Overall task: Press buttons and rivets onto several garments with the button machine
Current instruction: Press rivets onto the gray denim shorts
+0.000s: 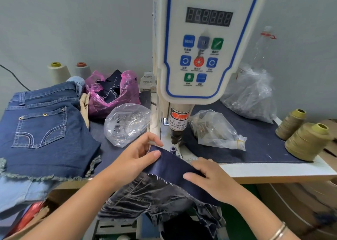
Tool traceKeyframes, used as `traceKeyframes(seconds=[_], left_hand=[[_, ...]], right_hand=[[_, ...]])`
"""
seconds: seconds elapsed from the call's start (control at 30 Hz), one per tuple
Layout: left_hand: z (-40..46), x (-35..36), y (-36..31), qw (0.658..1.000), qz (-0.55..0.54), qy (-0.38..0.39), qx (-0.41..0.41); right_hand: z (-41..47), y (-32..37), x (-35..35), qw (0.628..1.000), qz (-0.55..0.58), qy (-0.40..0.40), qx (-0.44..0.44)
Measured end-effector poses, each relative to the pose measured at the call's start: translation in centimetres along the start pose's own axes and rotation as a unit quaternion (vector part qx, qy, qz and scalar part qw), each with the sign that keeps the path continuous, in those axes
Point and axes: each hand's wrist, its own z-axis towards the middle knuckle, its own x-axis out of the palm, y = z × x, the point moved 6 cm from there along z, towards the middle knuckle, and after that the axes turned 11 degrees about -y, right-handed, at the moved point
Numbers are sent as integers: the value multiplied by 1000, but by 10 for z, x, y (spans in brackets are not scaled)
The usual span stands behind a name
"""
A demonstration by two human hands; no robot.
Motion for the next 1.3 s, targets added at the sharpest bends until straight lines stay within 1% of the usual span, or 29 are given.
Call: traceKeyframes(seconds=[0.03, 0.07, 0.13, 0.17, 0.27, 0.33, 0.4, 0.43, 0.53, 0.63, 0.83, 0.97, 1.03, 1.17, 1.3], left_hand=[[0, 0, 1, 1000, -1, 7, -6], [1, 1, 1, 1000, -5, 20, -16], [4, -1, 1, 998, 1, 55, -39], [7, -4, 0, 996, 27, 71, -48], [16, -15, 3, 978, 148, 133, -67], [16, -15, 7, 961, 188, 179, -91], [15, -13, 12, 952, 219, 191, -94], [14, -11, 13, 957, 211, 180, -89], [9, -3, 18, 982, 70, 140, -102], [8, 0, 31, 985, 17, 105, -133], [23, 1, 47, 978, -24, 38, -203], [25, 7, 53, 966, -95, 6, -239], [22, 11, 58, 960, -124, -5, -250], [19, 12, 60, 952, -152, -45, -260], [19, 13, 56, 947, -174, -34, -268]], right_hand=[[0, -4, 3, 999, 18, 21, 26], [-1, -9, 3, 995, 62, 37, 66], [-1, -16, 2, 974, 175, 53, 136], [-1, -17, 1, 961, 222, 57, 156], [4, -13, -5, 933, 321, 48, 157], [9, -15, -8, 919, 358, 21, 161], [12, -20, -8, 908, 382, 0, 172], [12, -23, -7, 904, 391, -5, 175], [13, -28, -3, 887, 422, -12, 188], [18, -33, -3, 882, 426, -22, 201], [30, -51, -5, 866, 441, -46, 229], [36, -58, -3, 850, 471, -49, 230], [36, -60, -2, 844, 484, -47, 227], [36, -63, -1, 843, 491, -43, 216], [36, -67, -2, 833, 505, -52, 219]])
